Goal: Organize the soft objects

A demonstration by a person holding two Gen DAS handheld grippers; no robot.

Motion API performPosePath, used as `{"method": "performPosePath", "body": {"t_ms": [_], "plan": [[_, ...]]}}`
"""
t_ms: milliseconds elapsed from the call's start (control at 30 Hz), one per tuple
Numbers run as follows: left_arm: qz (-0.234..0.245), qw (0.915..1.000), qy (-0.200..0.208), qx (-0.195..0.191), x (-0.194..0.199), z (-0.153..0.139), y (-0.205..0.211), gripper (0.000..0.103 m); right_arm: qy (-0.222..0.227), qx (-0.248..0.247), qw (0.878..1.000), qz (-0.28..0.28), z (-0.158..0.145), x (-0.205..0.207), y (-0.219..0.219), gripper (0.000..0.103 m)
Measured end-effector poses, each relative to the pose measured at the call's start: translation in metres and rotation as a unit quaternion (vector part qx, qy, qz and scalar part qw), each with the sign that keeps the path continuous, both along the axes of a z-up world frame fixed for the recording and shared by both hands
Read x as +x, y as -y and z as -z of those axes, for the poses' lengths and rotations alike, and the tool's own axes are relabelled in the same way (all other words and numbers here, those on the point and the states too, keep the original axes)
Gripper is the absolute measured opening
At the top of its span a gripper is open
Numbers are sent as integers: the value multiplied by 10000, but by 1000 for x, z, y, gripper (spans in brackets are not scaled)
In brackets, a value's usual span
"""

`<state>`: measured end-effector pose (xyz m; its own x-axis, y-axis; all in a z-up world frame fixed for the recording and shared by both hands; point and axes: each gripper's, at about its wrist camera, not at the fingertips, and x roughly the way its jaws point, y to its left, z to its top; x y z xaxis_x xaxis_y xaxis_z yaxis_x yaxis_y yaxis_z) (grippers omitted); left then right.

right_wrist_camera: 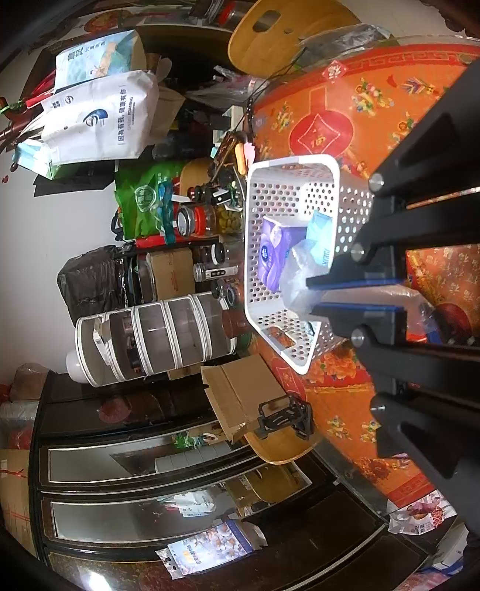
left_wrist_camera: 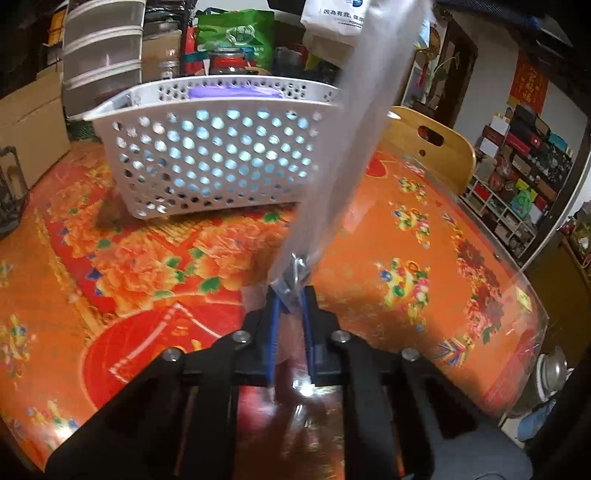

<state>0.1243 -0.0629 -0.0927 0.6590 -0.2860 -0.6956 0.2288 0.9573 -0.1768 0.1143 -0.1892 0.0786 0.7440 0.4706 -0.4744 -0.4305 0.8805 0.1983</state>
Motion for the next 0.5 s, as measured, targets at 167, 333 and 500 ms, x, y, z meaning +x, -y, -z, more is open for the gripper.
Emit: {"method": "performPosePath", "body": {"t_ms": [167,333,500], "plan": [[-106,9999,110,79,2,-7,-13,6,28,41,10000,8,1,-7,6,5],[-186,9996,211,22,1,-15,-27,6,54,73,9999,48,-1,-8,11,5],[-269,9989,373,7,0,-31,-39,5,89,110,9998,112,-5,-7,19,5]]}}
